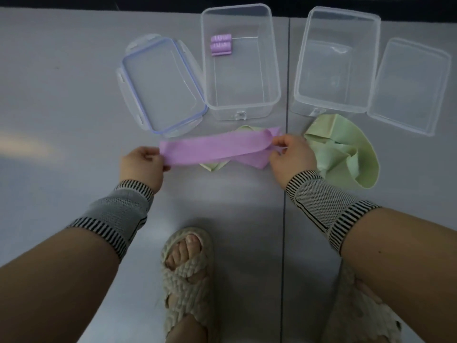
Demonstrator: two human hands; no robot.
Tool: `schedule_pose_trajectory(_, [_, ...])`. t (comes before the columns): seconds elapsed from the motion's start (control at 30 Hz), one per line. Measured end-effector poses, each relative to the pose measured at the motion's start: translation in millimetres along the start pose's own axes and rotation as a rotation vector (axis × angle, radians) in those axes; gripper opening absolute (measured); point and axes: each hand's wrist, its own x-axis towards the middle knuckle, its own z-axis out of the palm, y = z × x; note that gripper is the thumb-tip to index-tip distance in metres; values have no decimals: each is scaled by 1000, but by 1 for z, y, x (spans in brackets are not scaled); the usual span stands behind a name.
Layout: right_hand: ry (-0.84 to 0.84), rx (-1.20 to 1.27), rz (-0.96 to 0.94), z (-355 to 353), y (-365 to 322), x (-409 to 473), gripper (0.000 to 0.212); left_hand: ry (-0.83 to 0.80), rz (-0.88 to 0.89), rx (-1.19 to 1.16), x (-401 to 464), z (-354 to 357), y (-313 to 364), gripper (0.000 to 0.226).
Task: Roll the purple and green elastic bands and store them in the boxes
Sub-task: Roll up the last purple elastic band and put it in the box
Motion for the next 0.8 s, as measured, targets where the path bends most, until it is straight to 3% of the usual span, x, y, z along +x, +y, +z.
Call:
schedule_pose_trajectory(0.07, [39, -6, 13, 3, 4, 4, 25, 25, -26, 399, 2, -3, -23, 31])
schedule_pose_trajectory(0.13, [73, 16, 47, 4, 9, 10, 28, 35, 244, 616, -7, 7, -32, 39])
schedule_pose_trajectory(0.2, [69, 28, 75, 3, 10, 17, 31, -81, 590, 653, -21, 24, -26, 41])
schedule_pose_trajectory(0.27, [19, 8, 83, 0, 8, 27, 38, -237, 748, 707, -27, 46, -15, 48])
schedule_pose_trajectory(0.43, [-174, 1, 22, -2, 2, 48, 55, -416, 751, 841, -33, 86, 2, 68])
schedule_pose_trajectory(0.53, [-241, -163, -54, 5, 6, 52, 57, -474, 679, 895, -32, 90, -2, 73])
schedule_pose_trajectory(0.67, [-204, -382, -149, 2, 6, 52, 23, -489, 701, 858, -28, 88, -6, 75])
schedule_pose_trajectory(0.8, [-124, -239, -181, -7, 4, 40, 10, -462, 722, 844, -29, 88, -8, 76])
